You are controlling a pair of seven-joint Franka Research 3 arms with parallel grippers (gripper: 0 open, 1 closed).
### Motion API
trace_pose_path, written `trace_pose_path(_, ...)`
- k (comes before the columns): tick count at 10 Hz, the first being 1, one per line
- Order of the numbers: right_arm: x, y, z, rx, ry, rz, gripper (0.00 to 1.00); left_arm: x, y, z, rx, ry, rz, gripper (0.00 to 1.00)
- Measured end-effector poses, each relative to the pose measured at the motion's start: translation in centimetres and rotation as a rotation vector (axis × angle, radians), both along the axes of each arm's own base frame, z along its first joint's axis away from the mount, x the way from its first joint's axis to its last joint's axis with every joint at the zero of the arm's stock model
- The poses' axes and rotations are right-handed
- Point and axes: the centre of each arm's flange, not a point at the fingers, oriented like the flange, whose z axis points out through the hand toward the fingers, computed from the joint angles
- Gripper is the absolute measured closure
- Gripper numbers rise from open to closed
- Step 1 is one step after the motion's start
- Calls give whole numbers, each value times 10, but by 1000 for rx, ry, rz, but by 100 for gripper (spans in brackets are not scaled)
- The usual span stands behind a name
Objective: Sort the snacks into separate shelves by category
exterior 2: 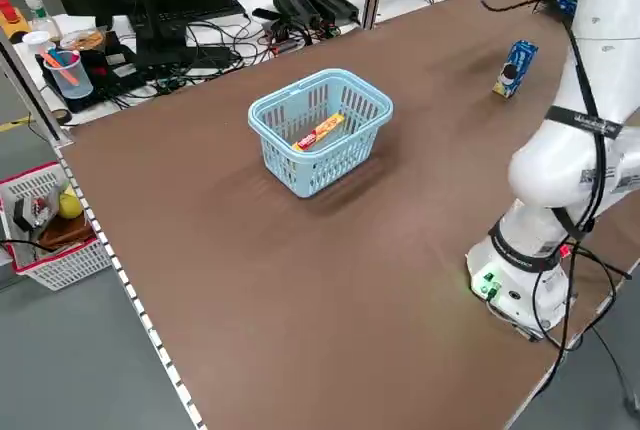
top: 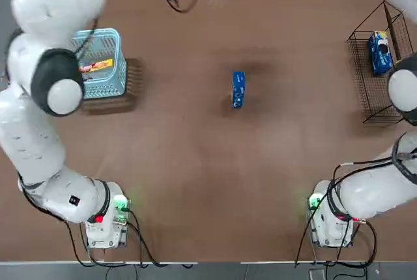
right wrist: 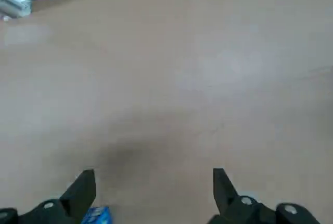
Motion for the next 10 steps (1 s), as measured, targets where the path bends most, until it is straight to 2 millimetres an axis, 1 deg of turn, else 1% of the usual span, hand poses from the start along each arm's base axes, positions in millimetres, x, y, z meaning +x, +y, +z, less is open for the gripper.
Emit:
trace_pose_path(1,-13,44,-15,0,16,14,0,23,46,-8,23,31,71,1)
trace_pose_path(2,-27,83,-29,-5,32,50,0,42,87,-20,37,53,138,2)
trace_pose_path(3,-43,118,-46,-13,49,94,0,54,121,-29,50,70,194,3)
trace_pose_path(4,-59,144,-67,-17,71,130,0,66,157,-30,53,72,255,2)
trace_pose_path(5,-73,159,-85,-12,86,155,0,77,203,-21,50,63,326,1)
trace_pose_path(6,-86,169,-96,-2,91,172,0,82,253,-12,55,62,402,1)
trace_pose_path(7,-96,176,-103,7,88,185,0,79,294,-10,68,66,465,1)
trace_pose_path(8,-106,183,-110,17,83,198,0,71,329,-15,94,71,523,1)
trace_pose_path(10,-122,188,-124,29,78,213,0,55,388,-36,99,34,633,1)
